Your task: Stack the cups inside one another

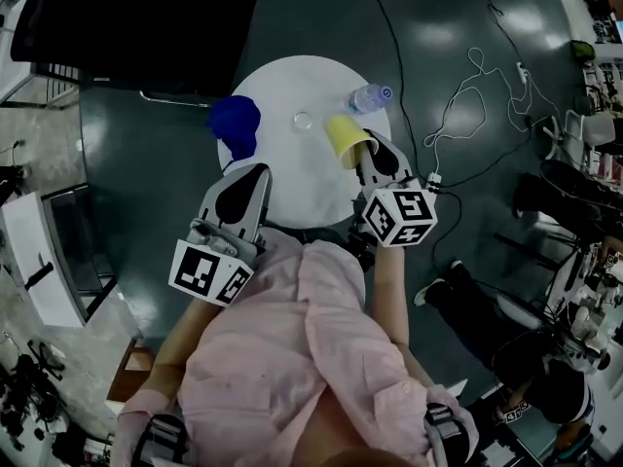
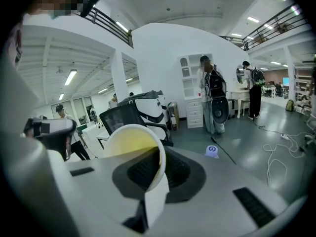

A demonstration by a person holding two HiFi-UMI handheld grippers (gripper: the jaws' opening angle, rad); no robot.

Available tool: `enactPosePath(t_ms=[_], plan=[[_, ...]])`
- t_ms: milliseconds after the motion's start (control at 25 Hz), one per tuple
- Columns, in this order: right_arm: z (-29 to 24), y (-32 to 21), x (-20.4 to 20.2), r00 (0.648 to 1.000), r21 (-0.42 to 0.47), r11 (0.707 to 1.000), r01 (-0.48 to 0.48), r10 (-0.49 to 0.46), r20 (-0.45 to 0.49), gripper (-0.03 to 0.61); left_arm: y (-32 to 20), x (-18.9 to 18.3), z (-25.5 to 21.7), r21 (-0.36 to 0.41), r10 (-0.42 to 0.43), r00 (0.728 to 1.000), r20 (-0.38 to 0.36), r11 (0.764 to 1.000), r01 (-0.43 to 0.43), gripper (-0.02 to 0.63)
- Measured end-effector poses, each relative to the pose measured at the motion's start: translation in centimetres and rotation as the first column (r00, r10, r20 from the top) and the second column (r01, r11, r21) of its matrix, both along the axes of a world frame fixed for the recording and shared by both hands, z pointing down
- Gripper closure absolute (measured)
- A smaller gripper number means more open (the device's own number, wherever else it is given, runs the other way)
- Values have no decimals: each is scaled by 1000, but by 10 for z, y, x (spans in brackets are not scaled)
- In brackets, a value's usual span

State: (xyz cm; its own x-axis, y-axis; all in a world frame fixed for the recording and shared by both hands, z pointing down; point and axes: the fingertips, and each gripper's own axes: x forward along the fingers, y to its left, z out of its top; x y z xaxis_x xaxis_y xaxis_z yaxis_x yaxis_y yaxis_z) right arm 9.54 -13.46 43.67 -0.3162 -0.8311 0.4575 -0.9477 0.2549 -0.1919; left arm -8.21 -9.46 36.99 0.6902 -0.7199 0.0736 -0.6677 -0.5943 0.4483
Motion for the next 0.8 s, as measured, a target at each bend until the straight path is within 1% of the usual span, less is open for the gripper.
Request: enactPosePath(t_ms=[440,800], plan=[[31,-3,2,999,-69,997,27,-28,-21,540,4,13,4,-8,55,998,-11,998,-55,595],[45,-3,5,998,-105,994,30,-35,-51,540,4,19,0,7,68,998,0,998,-68,595]])
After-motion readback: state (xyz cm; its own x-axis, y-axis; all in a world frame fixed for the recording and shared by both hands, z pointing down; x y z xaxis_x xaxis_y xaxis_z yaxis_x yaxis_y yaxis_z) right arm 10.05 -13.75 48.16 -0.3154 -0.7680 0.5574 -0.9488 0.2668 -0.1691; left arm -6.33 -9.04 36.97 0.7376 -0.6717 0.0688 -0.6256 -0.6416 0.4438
